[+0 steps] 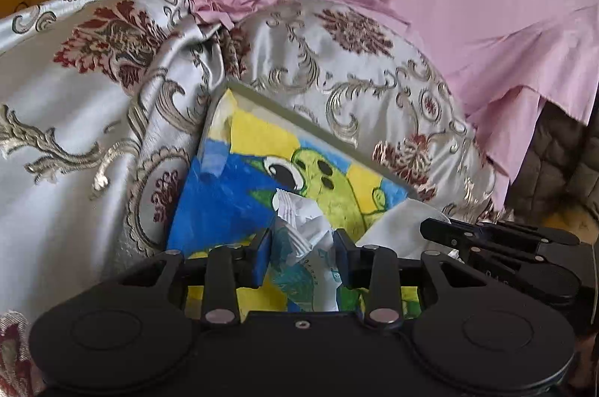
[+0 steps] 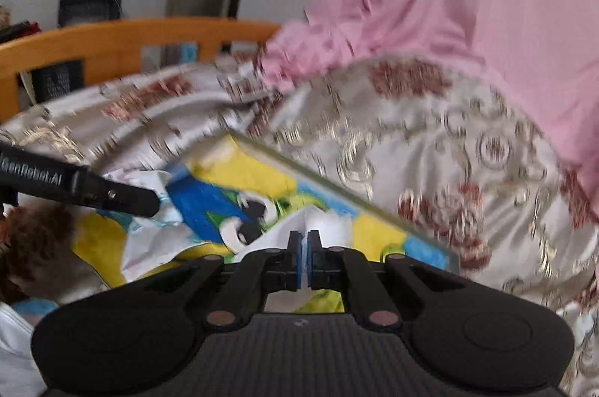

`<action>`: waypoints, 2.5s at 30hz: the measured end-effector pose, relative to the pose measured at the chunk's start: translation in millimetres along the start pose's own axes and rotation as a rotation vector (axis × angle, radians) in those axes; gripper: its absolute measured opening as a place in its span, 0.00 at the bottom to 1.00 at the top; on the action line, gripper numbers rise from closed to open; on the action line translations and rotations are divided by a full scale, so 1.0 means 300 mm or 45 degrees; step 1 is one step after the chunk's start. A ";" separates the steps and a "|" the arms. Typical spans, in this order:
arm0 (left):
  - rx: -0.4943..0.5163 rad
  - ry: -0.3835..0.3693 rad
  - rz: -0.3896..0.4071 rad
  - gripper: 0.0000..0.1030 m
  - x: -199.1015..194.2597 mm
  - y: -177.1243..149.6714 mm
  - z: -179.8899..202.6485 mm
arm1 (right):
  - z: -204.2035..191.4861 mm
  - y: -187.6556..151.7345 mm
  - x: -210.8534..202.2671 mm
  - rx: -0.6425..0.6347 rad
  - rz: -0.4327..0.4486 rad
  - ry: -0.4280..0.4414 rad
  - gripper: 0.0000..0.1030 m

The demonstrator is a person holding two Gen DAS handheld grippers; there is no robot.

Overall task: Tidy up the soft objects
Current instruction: 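Carry the white cloth onto the frog picture tray and open the right gripper, then withdraw both tools from the tray back toward the pile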

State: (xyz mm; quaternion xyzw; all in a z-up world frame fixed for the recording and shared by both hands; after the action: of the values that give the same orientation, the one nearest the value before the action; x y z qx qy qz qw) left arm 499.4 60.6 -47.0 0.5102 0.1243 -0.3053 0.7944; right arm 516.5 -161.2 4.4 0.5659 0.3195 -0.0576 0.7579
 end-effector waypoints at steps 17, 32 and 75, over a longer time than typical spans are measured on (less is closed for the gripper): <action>0.076 0.159 0.087 0.89 -0.141 -0.030 0.093 | 0.015 -0.062 -0.028 0.143 -0.050 -0.010 0.52; 0.213 0.206 0.480 0.99 -0.710 -0.138 0.387 | -0.036 -0.049 -0.642 0.219 0.328 -0.057 1.00; 0.464 0.090 0.338 0.99 -1.217 -0.778 0.452 | -0.439 -0.709 -1.353 0.294 0.327 -0.320 1.00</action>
State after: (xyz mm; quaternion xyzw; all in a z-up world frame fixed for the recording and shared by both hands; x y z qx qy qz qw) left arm 55.3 2.9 28.0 0.6677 0.0266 -0.1976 0.7173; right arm 45.5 -229.6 32.2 0.6733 0.1390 -0.0669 0.7231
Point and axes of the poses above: each gripper's, at about its wrist camera, not at the fingertips, and x roughly the way its jaws point, z to its right, y to its top, the point moved 1 cm from there along x, roughly the way its jaws point, and after that the axes turned 4 degrees about x, right-handed, at the moved point
